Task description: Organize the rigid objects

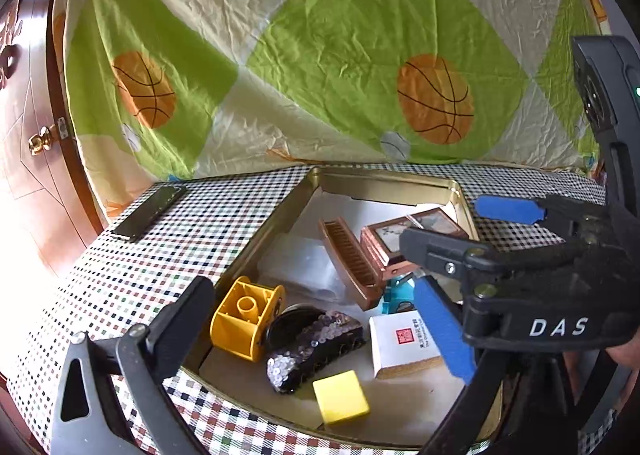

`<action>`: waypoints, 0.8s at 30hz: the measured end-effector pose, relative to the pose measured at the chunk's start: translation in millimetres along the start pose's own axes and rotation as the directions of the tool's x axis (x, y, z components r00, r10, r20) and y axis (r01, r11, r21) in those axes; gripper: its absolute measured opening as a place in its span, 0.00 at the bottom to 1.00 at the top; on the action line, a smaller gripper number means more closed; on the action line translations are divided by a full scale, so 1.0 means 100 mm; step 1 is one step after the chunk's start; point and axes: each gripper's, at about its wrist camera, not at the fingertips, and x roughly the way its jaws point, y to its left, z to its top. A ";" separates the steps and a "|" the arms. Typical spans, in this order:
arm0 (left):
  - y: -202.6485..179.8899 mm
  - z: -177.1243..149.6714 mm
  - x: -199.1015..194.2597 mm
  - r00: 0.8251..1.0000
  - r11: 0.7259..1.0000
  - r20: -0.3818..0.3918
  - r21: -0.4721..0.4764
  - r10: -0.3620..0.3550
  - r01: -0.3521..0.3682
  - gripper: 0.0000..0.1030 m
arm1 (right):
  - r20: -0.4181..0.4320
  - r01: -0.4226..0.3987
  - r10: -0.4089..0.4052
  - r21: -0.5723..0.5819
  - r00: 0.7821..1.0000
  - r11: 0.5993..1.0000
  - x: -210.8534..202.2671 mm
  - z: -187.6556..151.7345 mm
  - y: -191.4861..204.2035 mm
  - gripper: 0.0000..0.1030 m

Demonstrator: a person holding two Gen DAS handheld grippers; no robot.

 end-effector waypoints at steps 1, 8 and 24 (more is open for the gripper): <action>0.01 0.00 -0.01 1.000 1.000 0.003 -0.001 0.006 -0.006 1.00 | 0.013 0.012 -0.012 -0.003 1.000 1.000 -0.03 0.00 0.00 0.94; 0.07 0.03 -0.05 0.998 0.998 0.004 -0.012 0.061 -0.061 1.00 | 0.067 0.074 -0.075 0.013 0.995 0.997 -0.20 0.01 -0.06 0.97; 0.49 0.18 -0.45 0.992 0.983 0.073 -0.157 0.105 -0.092 1.00 | 0.172 0.084 -0.081 -0.012 0.982 0.996 -0.67 0.12 0.14 0.99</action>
